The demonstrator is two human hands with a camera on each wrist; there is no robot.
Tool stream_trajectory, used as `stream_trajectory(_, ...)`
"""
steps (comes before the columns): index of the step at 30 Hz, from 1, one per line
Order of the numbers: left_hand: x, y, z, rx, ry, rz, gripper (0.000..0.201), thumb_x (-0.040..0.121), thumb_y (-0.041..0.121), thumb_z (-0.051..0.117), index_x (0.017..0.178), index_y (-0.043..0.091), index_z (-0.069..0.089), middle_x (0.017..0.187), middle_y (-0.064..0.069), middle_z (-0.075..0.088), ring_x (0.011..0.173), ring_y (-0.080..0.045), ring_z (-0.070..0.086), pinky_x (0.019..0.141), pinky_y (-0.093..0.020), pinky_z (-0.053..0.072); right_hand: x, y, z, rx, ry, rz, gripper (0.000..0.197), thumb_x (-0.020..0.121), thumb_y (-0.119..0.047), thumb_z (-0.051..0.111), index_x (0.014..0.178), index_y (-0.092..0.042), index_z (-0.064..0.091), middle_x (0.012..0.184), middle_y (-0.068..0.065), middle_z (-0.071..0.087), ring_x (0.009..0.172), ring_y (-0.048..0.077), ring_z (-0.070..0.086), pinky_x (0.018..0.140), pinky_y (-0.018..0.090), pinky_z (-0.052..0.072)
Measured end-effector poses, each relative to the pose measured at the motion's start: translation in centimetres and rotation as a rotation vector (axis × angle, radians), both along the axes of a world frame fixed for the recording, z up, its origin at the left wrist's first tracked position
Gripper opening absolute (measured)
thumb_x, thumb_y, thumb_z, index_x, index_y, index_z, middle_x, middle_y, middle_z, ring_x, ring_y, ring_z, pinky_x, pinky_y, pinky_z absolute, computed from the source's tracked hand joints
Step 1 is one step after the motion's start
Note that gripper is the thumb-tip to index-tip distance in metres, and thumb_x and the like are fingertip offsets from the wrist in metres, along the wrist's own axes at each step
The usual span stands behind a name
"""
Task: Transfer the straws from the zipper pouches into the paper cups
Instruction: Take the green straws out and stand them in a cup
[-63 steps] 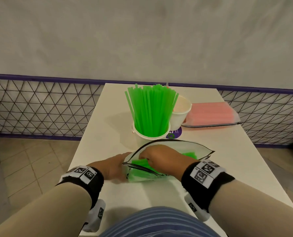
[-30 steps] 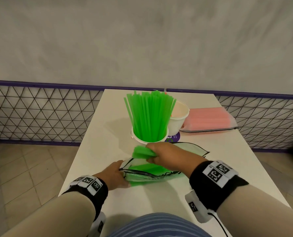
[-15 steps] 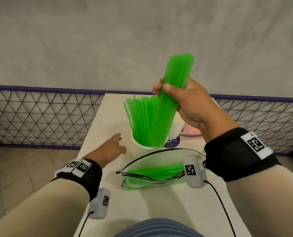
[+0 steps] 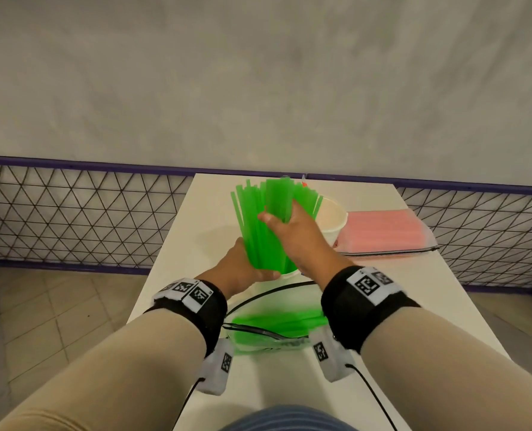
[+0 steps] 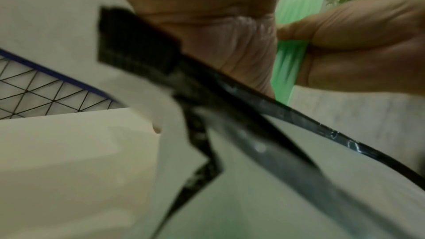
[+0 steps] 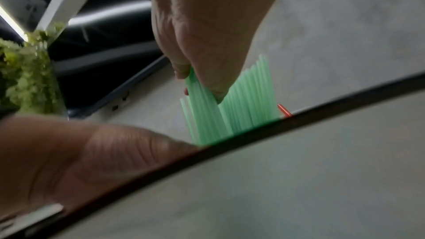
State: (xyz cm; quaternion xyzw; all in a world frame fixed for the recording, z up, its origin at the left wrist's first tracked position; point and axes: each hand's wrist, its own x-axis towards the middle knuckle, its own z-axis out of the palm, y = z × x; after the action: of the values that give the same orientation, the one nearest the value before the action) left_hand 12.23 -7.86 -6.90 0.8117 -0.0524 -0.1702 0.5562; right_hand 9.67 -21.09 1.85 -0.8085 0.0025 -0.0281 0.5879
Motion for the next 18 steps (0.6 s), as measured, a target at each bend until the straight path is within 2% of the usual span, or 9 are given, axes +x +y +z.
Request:
stream_trajectory(2, 0.1, -0.1, -0.1, -0.023, 0.015, -0.013, 0.069, 0.066, 0.007, 0.087, 0.118, 0.025, 0.046, 0.121, -0.005, 0.062, 0.112, -0.021, 0.06, 0.096, -0.04, 0.052, 0.2, 0.3, -1.8, -0.18, 0.115, 0.06, 0.056, 0.097, -0.032, 0.057, 0.146, -0.015, 0.036, 0.144, 0.002, 0.048, 0.132, 0.023, 0.045, 0.108, 0.037, 0.039)
stream_trajectory(3, 0.2, -0.1, -0.2, -0.04, 0.025, -0.007, 0.069, 0.068, 0.004, 0.086, 0.119, 0.024, 0.045, 0.121, -0.006, 0.062, 0.111, -0.021, 0.061, 0.095, -0.039, 0.053, 0.4, 0.4, -2.7, -0.27, 0.16, 0.101, 0.055, 0.098, -0.033, 0.055, 0.146, -0.014, 0.036, 0.144, 0.005, 0.049, 0.131, 0.026, 0.047, 0.104, 0.037, 0.041)
stream_trajectory(5, 0.3, 0.0, -0.2, -0.05, 0.051, -0.005, 0.083, 0.064, 0.007, 0.089, 0.13, 0.016, 0.039, 0.122, -0.006, 0.061, 0.111, -0.021, 0.062, 0.092, -0.036, 0.055, 0.9, 0.6, -4.1, -0.467, 0.19, 0.158, 0.048, 0.098, -0.036, 0.053, 0.139, -0.013, 0.044, 0.134, 0.011, 0.056, 0.123, 0.03, 0.053, 0.1, 0.038, 0.044)
stream_trajectory(7, 0.4, -0.1, -0.3, -0.061, 0.058, -0.012, 0.099, 0.054, 0.017, 0.093, 0.136, 0.013, 0.038, 0.122, -0.006, 0.063, 0.11, -0.021, 0.064, 0.089, -0.033, 0.056, 1.5, 0.7, -4.6, -0.642, 0.148, 0.141, 0.046, 0.097, -0.043, 0.051, 0.131, -0.013, 0.051, 0.122, 0.013, 0.061, 0.113, 0.031, 0.057, 0.095, 0.04, 0.047)
stream_trajectory(11, 0.6, -0.2, -0.5, -0.071, 0.097, 0.011, 0.096, 0.055, 0.016, 0.093, 0.133, 0.015, 0.038, 0.121, -0.005, 0.063, 0.111, -0.022, 0.062, 0.091, -0.036, 0.054, 2.8, 1.1, -3.8, -0.64, 0.084, 0.048, 0.047, 0.092, -0.046, 0.058, 0.124, -0.011, 0.058, 0.115, 0.011, 0.063, 0.104, 0.031, 0.062, 0.087, 0.039, 0.051)
stream_trajectory(14, 0.7, -0.1, -0.8, -0.089, 0.086, 0.001, 0.109, 0.045, 0.026, 0.095, 0.137, 0.018, 0.038, 0.122, -0.004, 0.064, 0.111, -0.021, 0.063, 0.094, -0.044, 0.054, 3.5, 1.2, -3.8, -0.604, 0.089, 0.023, 0.042, 0.088, -0.04, 0.067, 0.113, -0.008, 0.06, 0.106, 0.008, 0.063, 0.093, 0.026, 0.062, 0.076, 0.034, 0.05)
stream_trajectory(15, 0.5, -0.2, -0.5, -0.074, 0.081, -0.002, 0.104, 0.05, 0.022, 0.096, 0.136, 0.018, 0.039, 0.122, -0.003, 0.064, 0.11, -0.019, 0.063, 0.092, -0.04, 0.055, 3.6, 1.1, -3.9, -0.608, 0.098, 0.016, 0.04, 0.086, -0.038, 0.07, 0.111, -0.007, 0.059, 0.102, 0.007, 0.061, 0.088, 0.024, 0.059, 0.069, 0.031, 0.046)
stream_trajectory(16, 0.2, -0.3, 0.0, -0.07, 0.067, -0.012, 0.092, 0.058, 0.014, 0.093, 0.134, 0.017, 0.04, 0.123, -0.003, 0.063, 0.107, -0.017, 0.063, 0.088, -0.031, 0.056, 3.5, 1.0, -4.0, -0.612, 0.106, 0.005, 0.04, 0.085, -0.034, 0.073, 0.109, -0.007, 0.058, 0.1, 0.007, 0.059, 0.084, 0.022, 0.056, 0.064, 0.029, 0.041)
stream_trajectory(18, 0.0, -0.3, 0.2, -0.061, 0.038, -0.052, 0.075, 0.07, -0.002, 0.083, 0.131, 0.017, 0.042, 0.123, -0.005, 0.062, 0.101, -0.013, 0.061, 0.071, -0.013, 0.054, 3.5, 0.7, -4.4, -0.606, 0.136, -0.009, 0.042, 0.082, -0.024, 0.077, 0.113, -0.005, 0.055, 0.104, 0.009, 0.058, 0.088, 0.023, 0.055, 0.068, 0.026, 0.04)
